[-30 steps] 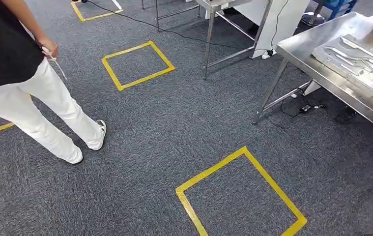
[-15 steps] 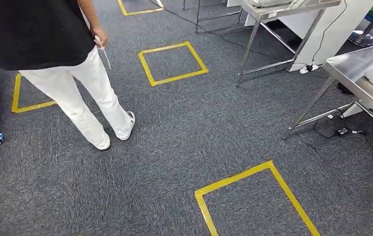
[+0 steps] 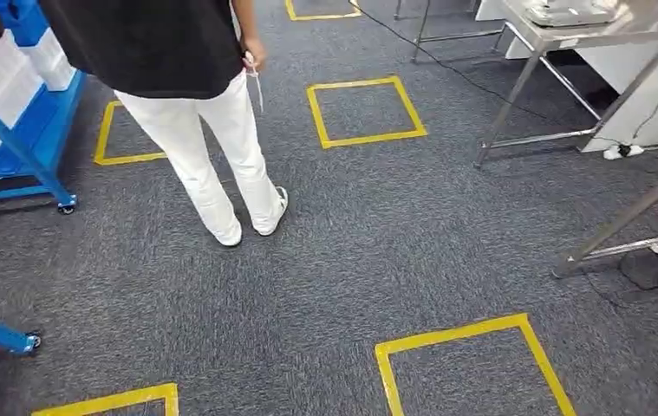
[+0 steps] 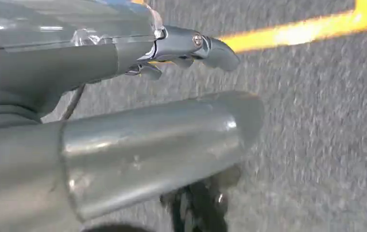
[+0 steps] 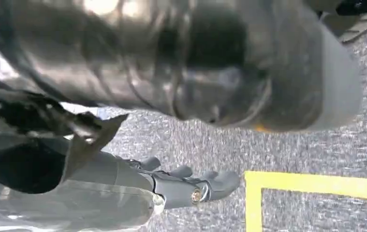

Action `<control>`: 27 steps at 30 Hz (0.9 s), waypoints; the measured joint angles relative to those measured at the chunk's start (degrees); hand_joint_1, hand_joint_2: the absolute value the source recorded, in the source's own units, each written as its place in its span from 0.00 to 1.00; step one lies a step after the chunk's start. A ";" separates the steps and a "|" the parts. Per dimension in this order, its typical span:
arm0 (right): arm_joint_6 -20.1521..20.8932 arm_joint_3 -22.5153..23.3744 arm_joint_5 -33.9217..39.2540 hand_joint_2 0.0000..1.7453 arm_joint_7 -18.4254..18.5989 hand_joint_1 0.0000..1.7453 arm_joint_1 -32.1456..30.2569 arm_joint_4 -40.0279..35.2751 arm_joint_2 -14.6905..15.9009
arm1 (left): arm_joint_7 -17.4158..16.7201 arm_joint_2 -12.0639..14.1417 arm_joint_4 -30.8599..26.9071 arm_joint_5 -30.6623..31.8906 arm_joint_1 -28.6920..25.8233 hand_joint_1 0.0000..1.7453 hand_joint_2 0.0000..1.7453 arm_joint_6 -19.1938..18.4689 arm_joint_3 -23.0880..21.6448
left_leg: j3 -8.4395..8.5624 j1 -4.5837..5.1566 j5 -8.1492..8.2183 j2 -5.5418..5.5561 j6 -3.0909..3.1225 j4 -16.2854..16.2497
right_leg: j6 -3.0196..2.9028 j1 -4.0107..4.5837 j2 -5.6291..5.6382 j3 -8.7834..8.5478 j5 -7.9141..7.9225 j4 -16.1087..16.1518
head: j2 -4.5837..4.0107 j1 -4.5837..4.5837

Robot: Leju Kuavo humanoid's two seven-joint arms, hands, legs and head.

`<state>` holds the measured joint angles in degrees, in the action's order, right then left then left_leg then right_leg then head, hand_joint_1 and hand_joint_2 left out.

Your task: Take the parts from the cabinet and place them on the table.

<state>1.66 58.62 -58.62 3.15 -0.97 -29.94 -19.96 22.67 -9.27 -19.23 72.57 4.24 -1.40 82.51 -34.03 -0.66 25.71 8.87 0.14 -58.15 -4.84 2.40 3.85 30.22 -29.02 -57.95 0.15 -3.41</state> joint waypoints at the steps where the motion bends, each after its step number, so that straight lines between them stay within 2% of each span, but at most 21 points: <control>1: 0.02 0.00 0.00 0.00 0.00 0.00 0.02 0.13 -0.15 | 0.00 0.17 0.00 0.02 0.04 0.00 0.00 0.02 -0.02 | 0.06 0.33 0.16 -0.66 0.17 -0.63 | 0.40 -1.16 -0.96 -0.91 1.01 2.03 | 0.00 0.00; 2: 0.04 0.00 0.00 0.00 0.00 0.00 0.00 0.31 -0.15 | 0.00 0.22 0.00 0.02 0.04 0.00 0.00 0.07 -0.02 | -0.51 0.81 1.37 -4.59 0.14 -1.86 | 0.69 -0.89 -1.70 -1.47 1.29 3.00 | 0.00 0.00; 3: 0.04 0.02 -0.02 0.00 0.00 0.00 -0.08 0.50 -0.15 | -0.04 0.22 0.02 0.02 0.16 0.00 0.00 0.07 -0.02 | -1.95 0.81 3.61 -6.68 -0.14 -4.65 | 0.40 -0.91 -2.64 -1.63 1.53 3.19 | 0.00 0.00; 5: 0.02 0.04 -0.04 0.00 0.00 0.00 -0.15 0.74 -0.15 | -0.04 0.28 0.02 0.04 0.42 0.00 0.00 0.09 -0.04 | -5.81 0.43 8.08 -8.05 -0.82 -12.85 | 0.69 -0.86 -4.79 -1.21 1.22 2.92 | 0.00 -0.02; 6: 0.02 0.07 -0.07 0.00 0.00 0.00 -0.14 0.92 -0.15 | -0.02 0.33 0.02 0.02 0.38 0.00 0.00 0.09 -0.04 | -7.03 0.20 9.01 -8.23 -1.18 -15.77 | 0.75 -0.90 -5.76 -0.94 1.04 2.65 | 0.00 0.00; 8: 0.02 0.07 -0.09 0.00 0.00 0.00 -0.08 1.03 -0.15 | -0.04 0.50 0.02 0.02 0.13 0.00 0.00 0.15 -0.06 | -5.21 -0.22 6.80 -8.72 -1.85 -13.37 | 1.17 -1.13 -7.37 -0.82 0.63 2.12 | 0.00 0.00; 9: 0.02 0.07 -0.09 0.00 0.02 0.00 -0.08 1.12 -0.15 | -0.04 0.61 0.02 0.02 0.06 0.00 0.00 0.15 -0.07 | -2.55 -0.39 4.67 -9.16 -2.12 -8.94 | 1.43 -1.29 -8.06 -0.83 0.34 1.80 | 0.00 0.00; 10: 0.00 0.07 -0.09 0.00 0.02 0.00 -0.08 1.18 -0.15 | -0.04 0.68 0.02 0.04 0.08 0.00 0.00 0.19 -0.09 | 1.05 -0.51 2.40 -10.56 -2.35 -3.02 | 1.79 -1.45 -8.81 -0.91 -0.08 1.23 | 0.00 0.00; 11: -0.09 0.07 -0.09 0.00 0.02 0.00 -0.05 1.22 -0.15 | -0.04 0.68 0.02 0.04 0.20 0.00 0.00 0.20 -0.18 | 2.58 -0.42 2.56 -12.81 -1.93 0.33 | 2.23 -1.45 -9.48 -0.85 -0.50 0.67 | 0.00 0.00; 13: -0.31 0.07 0.11 0.00 0.11 0.00 -0.04 1.31 -0.13 | -0.24 0.68 0.04 0.09 0.20 0.00 0.00 0.37 -0.37 | 2.76 0.07 2.04 -11.62 -0.40 0.00 | 2.93 -1.32 -10.16 -0.93 -0.88 0.27 | 0.00 0.00; 15: -0.79 0.07 0.70 0.00 0.33 0.00 0.22 1.31 -0.13 | -0.37 0.70 0.02 0.28 -0.04 0.00 0.00 0.50 -0.42 | 2.46 0.35 1.92 -10.78 0.21 0.14 | 3.37 -1.46 -10.93 -1.22 -0.86 0.34 | 0.00 -0.02; 16: -0.94 0.07 0.94 0.00 0.35 0.00 0.23 1.31 -0.13 | -0.42 0.64 0.04 0.39 -0.03 0.00 0.00 0.57 -0.48 | 2.85 -0.20 1.51 -10.18 0.81 0.74 | 3.83 -1.42 -10.73 -1.18 -1.28 0.10 | 0.00 0.02; 17: -0.94 0.07 1.05 0.00 0.35 0.00 0.21 1.33 -0.11 | -0.44 0.57 0.04 0.50 0.04 0.00 0.00 0.59 -0.61 | 2.78 -0.27 1.29 -9.77 1.14 0.95 | 4.35 -1.85 -7.45 -0.84 -2.42 -1.11 | 0.00 -0.04; 18: -0.96 0.07 1.07 0.00 0.35 0.00 0.10 1.36 -0.11 | -0.52 0.57 0.04 0.55 0.14 0.00 0.00 0.63 -0.81 | 2.57 -0.29 1.09 -9.38 1.54 0.94 | 4.53 -2.10 -5.24 0.58 -4.71 -4.27 | 0.00 0.00; 20: -0.96 0.09 1.29 0.00 0.39 0.00 -0.05 1.40 -0.09 | -0.52 0.57 0.04 0.61 0.38 0.00 0.00 0.70 -1.07 | 2.15 -0.23 0.91 -8.25 1.79 0.94 | 4.80 -2.44 -4.11 4.80 -9.09 -13.07 | 0.00 -0.02; 21: -0.96 0.09 1.55 0.00 0.46 0.00 -0.08 1.40 -0.07 | -0.55 0.57 0.04 0.66 0.36 0.00 0.00 0.74 -1.18 | 1.99 -0.22 0.86 -7.52 1.79 0.90 | 4.91 -2.58 -4.05 6.62 -10.12 -16.69 | 0.00 0.00; 22: -0.96 0.11 1.84 0.00 0.48 0.00 -0.11 1.40 -0.07 | -0.57 0.57 0.04 0.79 0.27 0.00 0.00 0.87 -1.29 | 1.97 -0.22 0.78 -6.83 1.74 0.88 | 4.96 -2.74 -4.03 7.15 -9.58 -17.61 | 0.00 -0.02; 23: -0.96 0.11 2.12 0.00 0.55 0.00 -0.12 1.40 -0.07 | -0.57 0.57 0.04 0.98 0.16 0.00 0.00 0.94 -1.31 | 2.02 -0.23 0.74 -6.04 1.66 0.85 | 4.98 -2.88 -3.99 6.32 -7.62 -15.70 | 0.00 -0.02; 25: -0.96 0.11 2.80 0.00 0.85 0.00 -0.18 1.40 -0.07 | -0.59 0.30 0.04 1.33 0.19 0.00 0.00 1.09 -1.42 | 2.07 -0.32 0.63 -4.36 1.40 0.69 | 4.86 -3.24 -2.77 2.05 -2.10 -6.58 | 0.00 -0.02; 26: -0.96 0.13 3.19 0.00 1.03 0.00 -0.30 1.38 -0.07 | -0.59 0.11 0.04 1.49 0.25 0.00 0.00 1.27 -1.57 | 1.92 -0.44 0.59 -3.69 1.20 0.65 | 4.76 -3.50 -0.03 -0.01 -0.22 -2.04 | 0.00 -0.02; 27: -0.94 0.22 3.67 0.00 1.24 0.00 -0.45 1.38 0.00 | -0.68 -0.02 0.04 1.66 0.49 0.00 0.00 1.44 -1.77 | 1.60 -0.15 0.52 -3.07 0.65 0.39 | 4.69 -3.37 1.82 -0.40 -0.96 -0.52 | 0.00 0.00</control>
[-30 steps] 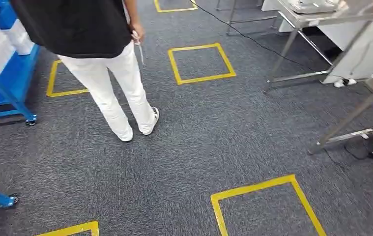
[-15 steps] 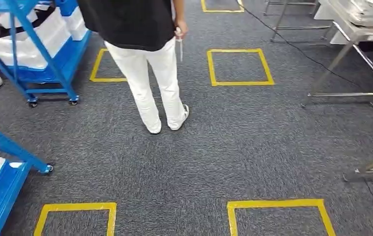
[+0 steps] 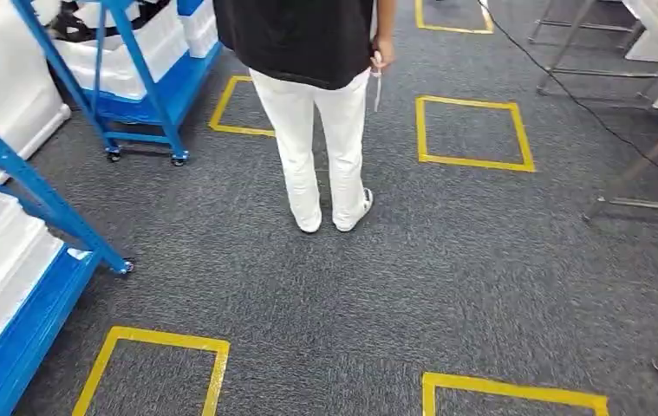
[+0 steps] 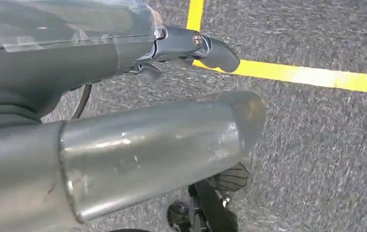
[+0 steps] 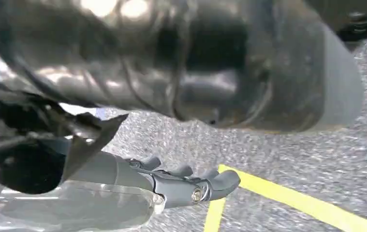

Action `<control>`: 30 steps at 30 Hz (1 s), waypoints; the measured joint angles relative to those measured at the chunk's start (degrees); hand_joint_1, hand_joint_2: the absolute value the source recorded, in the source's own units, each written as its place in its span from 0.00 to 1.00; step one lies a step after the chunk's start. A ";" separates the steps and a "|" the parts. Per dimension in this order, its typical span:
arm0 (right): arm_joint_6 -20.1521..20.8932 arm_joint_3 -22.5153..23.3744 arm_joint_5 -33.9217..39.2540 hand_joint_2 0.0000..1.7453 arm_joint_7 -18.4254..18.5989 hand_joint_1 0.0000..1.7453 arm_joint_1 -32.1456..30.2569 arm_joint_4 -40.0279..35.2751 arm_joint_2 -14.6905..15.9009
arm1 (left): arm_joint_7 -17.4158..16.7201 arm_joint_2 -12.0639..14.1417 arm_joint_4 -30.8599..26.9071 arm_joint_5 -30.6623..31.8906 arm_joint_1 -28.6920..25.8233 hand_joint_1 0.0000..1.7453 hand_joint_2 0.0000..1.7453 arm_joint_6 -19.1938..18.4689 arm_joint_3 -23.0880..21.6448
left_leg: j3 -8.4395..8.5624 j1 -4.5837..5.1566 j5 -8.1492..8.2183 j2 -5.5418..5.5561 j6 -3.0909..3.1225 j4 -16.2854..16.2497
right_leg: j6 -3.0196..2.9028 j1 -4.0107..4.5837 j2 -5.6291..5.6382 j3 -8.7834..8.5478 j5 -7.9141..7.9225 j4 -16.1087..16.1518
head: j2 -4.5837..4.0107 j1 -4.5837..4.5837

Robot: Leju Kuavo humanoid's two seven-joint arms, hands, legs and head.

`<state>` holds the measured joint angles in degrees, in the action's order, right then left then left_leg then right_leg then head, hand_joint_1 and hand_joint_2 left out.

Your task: Take the parts from the cabinet and place them on the table.

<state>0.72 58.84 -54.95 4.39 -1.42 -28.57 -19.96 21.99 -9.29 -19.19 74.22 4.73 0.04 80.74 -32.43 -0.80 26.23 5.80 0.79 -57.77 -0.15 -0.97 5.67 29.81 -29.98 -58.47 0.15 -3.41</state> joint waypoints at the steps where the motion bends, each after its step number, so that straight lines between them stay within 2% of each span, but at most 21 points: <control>1: 0.02 0.04 0.44 0.00 0.18 0.00 0.01 0.00 0.00 | -0.04 -0.07 0.00 0.22 0.10 0.00 0.00 0.13 -0.20 | -0.30 -0.15 -0.23 0.76 -0.48 0.07 | -0.04 0.08 -0.78 0.18 0.17 0.00 | 0.00 0.00; 3: 0.11 0.02 1.56 0.00 0.37 0.00 0.09 -0.26 0.00 | -0.13 -0.35 0.00 0.44 -0.24 0.00 0.00 0.33 -0.61 | -0.59 -0.47 -0.69 1.94 -1.37 0.40 | -0.47 0.55 -1.92 0.20 0.31 -0.08 | 0.00 0.00; 4: 0.24 -0.09 2.19 0.00 0.53 0.00 0.07 -0.42 -0.02 | -0.18 -0.37 0.00 0.51 -0.48 0.00 0.00 0.46 -0.70 | -1.04 -0.48 -0.81 2.56 -1.89 0.48 | -1.05 0.35 -2.71 0.06 0.70 0.51 | 0.00 0.00; 6: 0.31 -0.55 3.59 0.00 1.12 0.00 -0.17 -0.59 -0.11 | -0.22 -0.46 0.00 0.66 -0.42 0.00 0.00 0.70 -0.92 | -2.36 -0.32 1.76 -2.95 -1.66 -2.85 | -2.37 0.27 -4.27 0.03 1.19 1.17 | 0.00 0.02; 7: 0.31 -0.79 4.16 0.00 1.36 0.00 -0.38 -0.74 -0.13 | -0.22 -0.70 0.00 0.70 -0.23 0.00 0.00 0.70 -1.01 | -4.37 -0.29 4.32 -4.41 -1.83 -7.07 | -2.50 0.47 -5.25 0.16 1.21 1.17 | 0.00 0.02; 9: 0.31 -1.16 4.61 0.00 1.42 0.00 -0.79 -0.94 -0.13 | -0.22 -0.92 0.00 0.75 0.04 0.00 0.00 0.72 -1.07 | -8.57 -0.40 8.49 -5.21 -2.17 -16.57 | -2.62 0.95 -7.40 0.36 1.15 1.10 | 0.00 0.02; 10: 0.31 -1.35 4.70 0.00 1.44 0.00 -0.83 -0.96 -0.13 | -0.22 -0.96 0.00 0.75 -0.06 0.00 0.00 0.74 -1.07 | -9.11 -0.40 8.68 -5.36 -2.25 -18.35 | -2.67 1.13 -8.23 0.45 1.12 1.07 | 0.00 0.00; 11: 0.31 -1.46 4.83 0.00 1.49 0.00 -0.82 -0.96 -0.13 | -0.22 -0.96 0.00 0.75 -0.17 0.00 0.00 0.77 -1.09 | -8.24 -0.40 7.65 -5.48 -2.23 -17.27 | -2.72 1.24 -9.02 0.43 1.09 1.05 | 0.00 0.00; 13: 0.31 -1.82 5.23 0.00 1.53 0.00 -0.79 -1.01 -0.13 | -0.24 -0.96 -0.02 0.75 -0.31 0.00 0.00 0.79 -1.12 | -3.09 -0.33 3.56 -6.14 -1.91 -8.68 | -2.66 1.35 -10.38 0.30 0.94 0.93 | 0.00 0.00; 14: 0.31 -2.07 5.53 0.00 1.57 0.00 -0.80 -1.07 -0.13 | -0.24 -0.96 -0.02 0.75 -0.26 0.00 0.00 0.79 -1.16 | 0.72 -0.13 1.40 -8.08 -1.49 -2.40 | -2.51 1.44 -11.06 0.12 0.76 0.75 | 0.00 0.02; 15: 0.31 -2.30 5.69 0.00 1.73 0.00 -0.82 -1.14 -0.13 | -0.24 -0.96 -0.02 0.77 -0.09 0.00 0.00 0.79 -1.20 | 1.95 0.45 2.32 -10.84 -0.80 0.27 | -2.22 1.65 -11.60 0.09 0.58 0.62 | 0.00 0.00; 19: 0.31 -3.11 6.39 0.00 2.14 0.00 -0.78 -1.49 -0.11 | -0.31 -1.03 -0.02 0.77 -0.27 0.00 0.00 0.79 -1.40 | 1.55 0.71 1.49 -8.41 -0.06 0.58 | -1.24 1.63 -13.39 -0.37 0.49 0.62 | 0.00 0.00; 20: 0.31 -3.30 6.41 0.00 2.17 0.00 -0.83 -1.59 -0.07 | -0.31 -1.22 -0.02 0.79 -0.27 0.00 0.00 0.79 -1.40 | 2.24 -0.06 0.90 -7.78 0.45 1.24 | -0.67 1.56 -12.56 -0.38 -0.01 0.28 | 0.00 0.02; 21: 0.31 -3.39 6.41 0.00 2.17 0.00 -0.90 -1.66 -0.02 | -0.33 -1.31 -0.02 0.77 -0.26 0.00 0.00 0.79 -1.44 | 2.12 -0.05 0.72 -7.33 0.63 1.43 | -0.21 1.33 -9.00 0.05 -1.23 -1.14 | 0.00 -0.02; 22: 0.31 -3.48 6.45 0.00 2.17 0.00 -0.96 -1.70 -0.02 | -0.37 -1.33 -0.02 0.79 -0.13 0.00 0.00 0.79 -1.47 | 1.87 -0.06 0.48 -6.92 1.01 1.40 | -0.13 1.11 -6.95 1.55 -3.60 -4.33 | 0.00 0.00; 24: 0.22 -3.61 6.67 0.00 2.23 0.00 -1.29 -1.88 0.02 | -0.37 -1.33 -0.02 0.79 0.12 0.00 0.00 0.81 -1.55 | 1.36 -0.04 0.26 -5.59 1.26 1.35 | 0.13 0.70 -5.84 5.75 -8.12 -13.39 | 0.00 -0.02; 25: 0.22 -3.69 6.80 0.00 2.28 0.00 -1.42 -1.90 0.02 | -0.37 -1.31 -0.02 0.81 0.11 0.00 0.00 0.81 -1.60 | 1.14 -0.04 0.15 -4.67 1.19 1.23 | 0.25 0.56 -5.80 7.38 -8.91 -16.72 | 0.00 0.00; 26: 0.13 -3.87 7.02 0.00 2.39 0.00 -1.52 -1.99 0.02 | -0.39 -1.31 -0.02 0.83 0.02 0.00 0.00 0.81 -1.64 | 1.07 -0.07 0.10 -3.85 1.11 1.14 | 0.37 0.32 -5.80 7.56 -8.08 -16.97 | 0.00 -0.02; 28: -0.02 -4.31 7.19 0.00 2.38 0.00 -1.71 -2.49 0.02 | -0.39 -1.33 -0.02 0.85 -0.12 0.00 0.00 0.79 -1.84 | 1.13 -0.22 0.06 -2.16 0.84 0.93 | 0.54 -0.17 -5.57 4.41 -3.20 -10.30 | 0.00 0.00; 29: -0.02 -4.55 7.22 0.00 2.41 0.00 -1.83 -2.89 0.02 | -0.39 -1.42 -0.02 0.92 -0.09 0.00 0.00 0.79 -1.92 | 1.13 -0.35 0.11 -1.24 0.52 0.73 | 0.65 -0.46 -4.38 1.85 -0.28 -4.77 | 0.00 -0.02; 30: -0.02 -4.70 7.22 0.00 2.41 0.00 -2.09 -3.23 0.02 | -0.39 -1.44 -0.02 0.96 -0.10 0.00 0.00 0.77 -2.03 | 0.80 -0.46 0.14 -0.61 0.10 0.59 | 0.71 -0.84 -1.53 0.30 0.54 -0.90 | 0.00 -0.02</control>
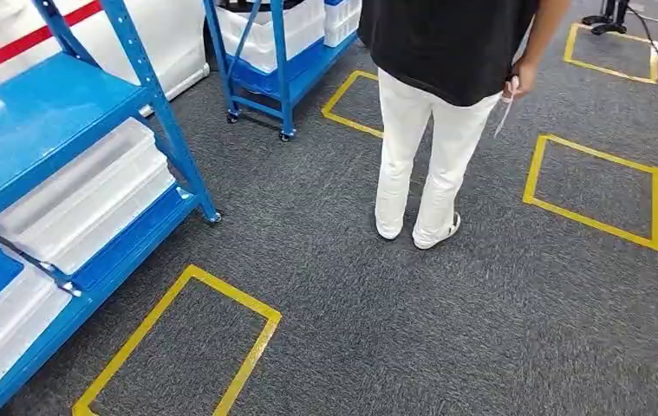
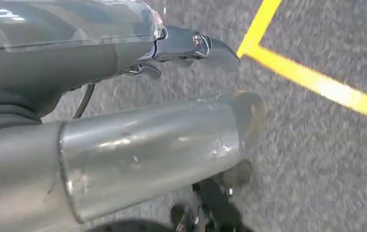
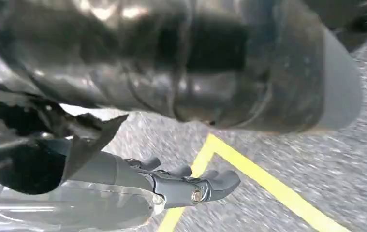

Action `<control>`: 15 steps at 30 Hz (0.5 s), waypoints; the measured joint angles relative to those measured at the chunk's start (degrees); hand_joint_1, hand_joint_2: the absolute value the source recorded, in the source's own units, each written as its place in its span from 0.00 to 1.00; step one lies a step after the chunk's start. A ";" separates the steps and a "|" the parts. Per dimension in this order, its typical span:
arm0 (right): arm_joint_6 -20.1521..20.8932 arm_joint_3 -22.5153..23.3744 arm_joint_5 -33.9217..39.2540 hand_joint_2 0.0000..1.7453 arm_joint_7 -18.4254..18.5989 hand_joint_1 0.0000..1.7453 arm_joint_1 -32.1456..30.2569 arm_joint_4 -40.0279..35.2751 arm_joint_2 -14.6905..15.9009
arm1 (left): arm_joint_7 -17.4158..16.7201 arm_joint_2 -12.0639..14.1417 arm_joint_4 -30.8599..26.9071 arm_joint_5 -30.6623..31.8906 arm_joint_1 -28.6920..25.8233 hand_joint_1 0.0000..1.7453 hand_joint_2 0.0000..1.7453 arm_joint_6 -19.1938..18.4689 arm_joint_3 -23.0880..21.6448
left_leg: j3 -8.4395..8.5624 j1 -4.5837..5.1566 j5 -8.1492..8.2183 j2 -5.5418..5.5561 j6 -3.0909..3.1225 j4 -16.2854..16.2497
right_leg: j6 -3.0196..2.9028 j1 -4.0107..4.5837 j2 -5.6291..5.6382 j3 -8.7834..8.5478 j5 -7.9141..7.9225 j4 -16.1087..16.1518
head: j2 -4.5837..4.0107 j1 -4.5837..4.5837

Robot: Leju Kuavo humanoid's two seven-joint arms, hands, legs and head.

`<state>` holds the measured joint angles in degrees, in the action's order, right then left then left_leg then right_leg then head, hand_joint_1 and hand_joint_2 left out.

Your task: Take the parts from the cabinet and place them on the table.

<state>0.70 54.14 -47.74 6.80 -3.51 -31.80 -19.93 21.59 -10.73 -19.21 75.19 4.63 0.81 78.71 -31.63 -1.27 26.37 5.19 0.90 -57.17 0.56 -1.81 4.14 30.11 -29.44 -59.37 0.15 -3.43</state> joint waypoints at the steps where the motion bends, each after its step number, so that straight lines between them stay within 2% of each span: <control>1: 0.00 0.00 0.00 0.00 0.02 0.00 -0.12 -0.35 0.00 | -0.02 -0.02 0.00 0.04 0.24 0.00 0.00 0.00 -0.07 | -0.38 0.18 0.03 0.71 -0.61 -0.50 | 0.02 0.35 1.32 -0.10 -0.42 0.70 | 0.00 0.04; 2: 0.04 -0.02 0.00 0.00 0.00 0.00 -0.19 -0.79 0.00 | 0.02 -0.02 0.00 0.07 0.27 0.00 0.00 0.00 -0.13 | -0.69 0.15 -0.25 1.19 -1.07 -0.35 | -0.27 0.42 0.41 0.11 -0.26 0.54 | 0.00 0.02; 4: 0.33 -0.37 -0.07 0.00 0.13 0.00 -0.27 -2.06 0.00 | 0.00 -0.02 0.00 0.33 -0.08 0.00 0.00 -0.02 -0.24 | -0.86 -0.28 -0.70 2.39 -1.93 0.12 | -0.97 0.99 -0.59 0.09 -0.17 0.42 | 0.00 0.02; 5: 0.50 -0.57 -0.20 0.00 0.13 0.00 -0.49 -2.66 -0.04 | 0.00 0.00 -0.02 0.42 -0.24 0.00 0.00 -0.02 -0.24 | -1.24 -0.28 -0.75 3.05 -2.35 0.12 | -1.61 0.50 -1.40 -0.02 0.23 1.12 | 0.00 0.02; 6: 0.81 -0.77 -0.33 0.00 0.15 0.00 -0.66 -3.22 -0.04 | 0.02 0.00 -0.02 0.42 -0.25 0.00 0.00 -0.02 -0.26 | -1.49 -0.30 0.16 0.56 -2.30 -0.94 | -2.06 0.53 -2.39 -0.11 0.52 1.40 | 0.00 0.02; 7: 1.03 -0.96 -0.46 0.00 0.15 0.00 -0.90 -3.92 -0.07 | -0.02 -0.02 -0.02 0.46 -0.22 0.00 0.00 -0.04 -0.31 | -2.89 0.01 2.36 -2.35 -2.27 -3.80 | -2.67 0.64 -2.98 0.02 0.59 1.50 | 0.00 0.07; 8: 1.16 -1.11 -0.67 0.00 0.15 0.00 -1.18 -4.41 -0.06 | 0.00 -0.04 -0.02 0.52 -0.10 0.00 0.00 -0.15 -0.37 | -5.00 0.01 5.06 -3.78 -2.40 -8.43 | -2.86 0.98 -3.95 0.19 0.61 1.48 | 0.00 0.07; 9: 1.16 -1.20 -0.79 0.00 0.15 0.00 -1.43 -4.66 -0.07 | 0.00 -0.09 -0.02 0.50 0.07 0.00 0.00 -0.15 -0.37 | -7.28 -0.02 7.55 -4.43 -2.50 -13.56 | -2.98 1.28 -5.00 0.30 0.57 1.45 | 0.00 0.04; 10: 1.16 -1.29 -0.85 0.00 0.15 0.00 -1.60 -4.99 -0.04 | 0.00 -0.11 -0.02 0.52 0.09 0.00 0.00 -0.17 -0.37 | -8.91 -0.01 8.97 -4.65 -2.52 -17.48 | -3.05 1.53 -5.94 0.42 0.53 1.38 | 0.00 0.07; 11: 1.27 -1.33 -0.85 0.00 0.20 0.00 -1.72 -5.38 -0.04 | -0.04 -0.11 -0.02 0.52 0.01 0.00 0.00 -0.17 -0.37 | -9.29 -0.01 8.88 -4.77 -2.46 -18.90 | -3.12 1.69 -6.84 0.45 0.49 1.32 | 0.00 0.04; 12: 1.33 -1.44 -0.87 0.00 0.24 0.00 -1.75 -5.69 -0.04 | -0.18 -0.11 -0.02 0.52 -0.14 0.00 0.00 -0.17 -0.37 | -8.16 0.01 7.58 -4.87 -2.35 -17.21 | -3.20 1.83 -7.61 0.45 0.43 1.23 | 0.00 0.04; 13: 1.36 -1.64 -0.85 0.00 0.26 0.00 -1.74 -5.95 -0.04 | -0.22 -0.11 -0.04 0.52 -0.26 0.00 0.00 -0.17 -0.39 | -5.54 0.07 5.38 -5.10 -2.12 -12.97 | -3.24 1.94 -8.30 0.40 0.38 1.15 | 0.00 0.07; 14: 1.34 -1.90 -0.85 0.00 0.26 0.00 -1.72 -6.19 -0.07 | -0.30 -0.11 -0.11 0.52 -0.30 0.00 0.00 -0.17 -0.39 | -2.16 0.22 2.97 -5.81 -1.78 -7.10 | -3.18 2.02 -8.93 0.24 0.25 1.05 | 0.00 0.04; 15: 1.36 -2.08 -0.85 0.00 0.28 0.00 -1.73 -6.38 -0.11 | -0.35 -0.09 -0.20 0.52 -0.24 0.00 0.00 -0.17 -0.39 | 1.01 0.55 1.41 -7.95 -1.16 -1.74 | -3.07 2.11 -9.54 0.08 0.12 0.96 | 0.00 0.07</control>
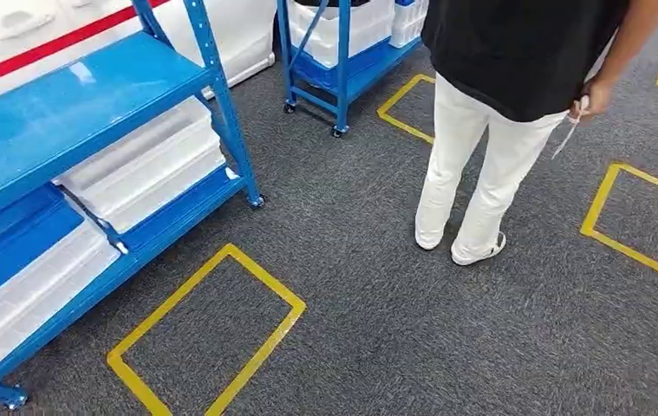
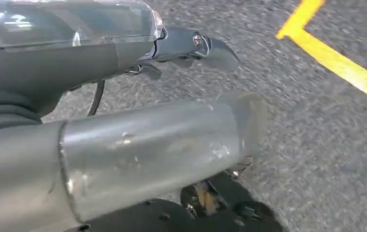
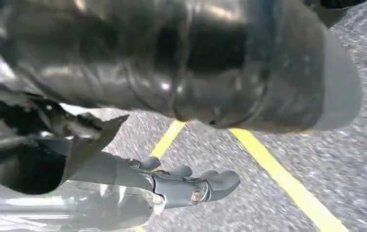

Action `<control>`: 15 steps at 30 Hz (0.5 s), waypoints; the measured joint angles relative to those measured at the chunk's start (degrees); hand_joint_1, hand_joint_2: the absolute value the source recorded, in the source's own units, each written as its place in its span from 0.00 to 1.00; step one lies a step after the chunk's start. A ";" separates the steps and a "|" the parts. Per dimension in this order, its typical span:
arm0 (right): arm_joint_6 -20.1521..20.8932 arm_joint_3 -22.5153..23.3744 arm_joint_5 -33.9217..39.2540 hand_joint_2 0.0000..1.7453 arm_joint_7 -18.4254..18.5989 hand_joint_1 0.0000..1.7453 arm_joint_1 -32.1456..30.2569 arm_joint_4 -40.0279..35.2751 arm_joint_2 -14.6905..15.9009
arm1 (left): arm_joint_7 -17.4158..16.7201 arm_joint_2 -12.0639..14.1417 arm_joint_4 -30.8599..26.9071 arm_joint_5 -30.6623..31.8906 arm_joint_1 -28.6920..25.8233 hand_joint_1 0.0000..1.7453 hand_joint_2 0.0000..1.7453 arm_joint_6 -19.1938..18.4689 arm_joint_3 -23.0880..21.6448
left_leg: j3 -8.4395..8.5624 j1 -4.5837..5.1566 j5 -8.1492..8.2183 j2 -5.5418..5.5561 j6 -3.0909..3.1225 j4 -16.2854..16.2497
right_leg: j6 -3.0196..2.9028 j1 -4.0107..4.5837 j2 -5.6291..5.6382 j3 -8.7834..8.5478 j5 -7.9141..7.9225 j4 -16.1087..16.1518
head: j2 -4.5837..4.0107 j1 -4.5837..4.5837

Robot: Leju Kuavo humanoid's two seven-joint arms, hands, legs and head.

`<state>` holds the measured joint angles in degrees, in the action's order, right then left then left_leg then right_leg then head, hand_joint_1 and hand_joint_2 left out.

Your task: Take the parts from the cabinet and place them on the table.

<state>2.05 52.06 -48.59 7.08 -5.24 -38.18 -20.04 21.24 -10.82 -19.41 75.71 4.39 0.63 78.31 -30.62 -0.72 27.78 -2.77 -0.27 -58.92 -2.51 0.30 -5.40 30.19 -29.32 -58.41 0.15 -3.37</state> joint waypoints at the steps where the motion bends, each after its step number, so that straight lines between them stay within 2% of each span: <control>1: 0.00 -0.15 0.02 0.00 0.02 0.00 -0.01 -0.07 -0.04 | -0.04 0.04 -0.07 0.02 0.11 0.00 0.00 0.00 0.00 | 0.47 0.48 0.78 -1.65 0.51 1.24 | 0.31 0.29 -0.62 -0.02 -0.19 -0.11 | 0.00 -0.07; 2: 0.00 -0.24 0.09 0.00 0.04 0.00 -0.03 -0.24 -0.04 | -0.04 0.04 -0.07 0.00 0.22 0.00 0.00 -0.02 -0.04 | 0.30 0.61 0.40 -0.78 0.64 1.51 | 0.75 0.12 -0.80 0.01 -0.22 -0.13 | 0.00 -0.02; 4: 0.07 -0.64 0.17 0.00 0.07 0.00 0.04 -0.48 -0.04 | -0.15 0.04 -0.09 0.02 -0.07 0.00 0.00 -0.04 -0.02 | 0.09 0.78 0.33 0.16 0.84 1.53 | 1.20 -0.08 -1.76 -0.39 -0.10 0.10 | 0.00 -0.02; 5: 0.07 -0.85 0.17 0.00 0.07 0.00 0.16 -0.65 -0.04 | -0.17 0.07 -0.09 0.00 -0.19 0.00 0.00 -0.04 -0.02 | 0.24 0.62 -0.11 0.84 1.35 2.27 | 1.57 0.09 -2.32 -0.71 -0.08 0.25 | 0.00 -0.02; 6: 0.04 -0.94 0.20 0.00 0.07 0.00 0.01 -0.92 0.00 | -0.20 -0.11 -0.09 0.02 -0.24 0.00 0.00 -0.07 -0.02 | 1.05 -0.05 -0.85 1.40 1.50 3.02 | 1.98 -0.21 -0.89 -0.74 -0.75 -0.41 | 0.00 -0.04; 7: 0.07 -0.96 0.20 0.00 0.07 0.00 -0.08 -0.94 0.02 | -0.24 -0.20 -0.09 0.00 -0.13 0.00 0.00 -0.07 -0.02 | 0.90 -0.18 -1.19 1.88 2.03 3.33 | 2.22 -0.27 2.34 0.32 -2.67 -2.55 | 0.00 -0.04; 8: 0.05 -0.96 0.20 0.00 0.07 0.00 -0.16 -0.96 0.02 | -0.24 -0.18 -0.09 0.02 0.05 0.00 0.00 -0.09 -0.04 | 0.55 -0.19 -1.40 2.50 2.17 3.32 | 2.41 -0.51 4.38 2.28 -5.20 -6.69 | 0.00 -0.04; 9: 0.04 -0.96 0.20 0.00 0.09 0.00 -0.26 -1.00 0.04 | -0.24 -0.17 -0.09 0.02 0.12 0.00 0.00 -0.11 -0.04 | 0.36 -0.19 -1.48 3.05 2.21 3.30 | 2.62 -0.72 5.10 4.30 -7.27 -11.01 | 0.00 -0.02; 10: 0.02 -0.96 0.20 0.00 0.11 0.00 -0.39 -1.07 0.09 | -0.24 -0.17 -0.09 0.02 0.13 0.00 0.00 -0.11 -0.04 | 0.21 -0.19 -1.54 3.72 2.18 3.28 | 2.85 -0.88 5.31 6.31 -8.73 -15.08 | 0.00 -0.04; 11: 0.04 -0.96 0.20 0.00 0.13 0.00 -0.43 -1.09 0.09 | -0.24 -0.15 -0.09 0.02 0.05 0.00 0.00 -0.11 -0.04 | 0.14 -0.19 -1.62 4.51 2.07 3.18 | 3.02 -1.03 5.33 7.56 -9.00 -17.52 | 0.00 -0.04; 12: 0.02 -0.96 0.24 0.00 0.17 0.00 -0.51 -1.09 0.09 | -0.24 -0.17 -0.09 0.02 -0.05 0.00 0.00 -0.11 -0.04 | 0.16 -0.25 -1.62 5.31 2.01 3.09 | 3.19 -1.23 5.33 7.40 -7.51 -16.75 | 0.00 -0.04; 13: 0.04 -0.98 0.39 0.00 0.24 0.00 -0.55 -1.11 0.09 | -0.26 -0.17 -0.09 0.02 -0.08 0.00 0.00 -0.13 -0.04 | 0.18 -0.35 -1.57 6.25 1.88 2.89 | 3.33 -1.46 5.42 5.90 -4.81 -13.31 | 0.00 -0.04; 14: 0.04 -1.05 0.66 0.00 0.33 0.00 -0.63 -1.18 0.09 | -0.26 -0.17 -0.09 0.02 -0.06 0.00 0.00 -0.15 -0.04 | 0.17 -0.48 -1.45 7.06 1.65 2.59 | 3.45 -1.67 5.71 3.68 -1.98 -8.49 | 0.00 -0.04; 15: 0.07 -1.16 0.92 0.00 0.48 0.00 -0.74 -1.31 0.09 | -0.26 -0.22 -0.09 0.02 -0.03 0.00 0.00 -0.18 -0.04 | 0.11 -0.65 -1.21 7.90 1.27 2.17 | 3.58 -2.01 6.87 1.08 0.79 -2.86 | 0.00 -0.04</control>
<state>2.12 50.90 -47.67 7.56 -5.98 -39.50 -19.96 20.98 -11.04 -19.50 75.73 4.37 0.46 78.27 -30.52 -1.37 26.57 5.13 1.00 -56.74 1.07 -1.71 1.47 31.27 -28.53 -61.28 0.15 -3.41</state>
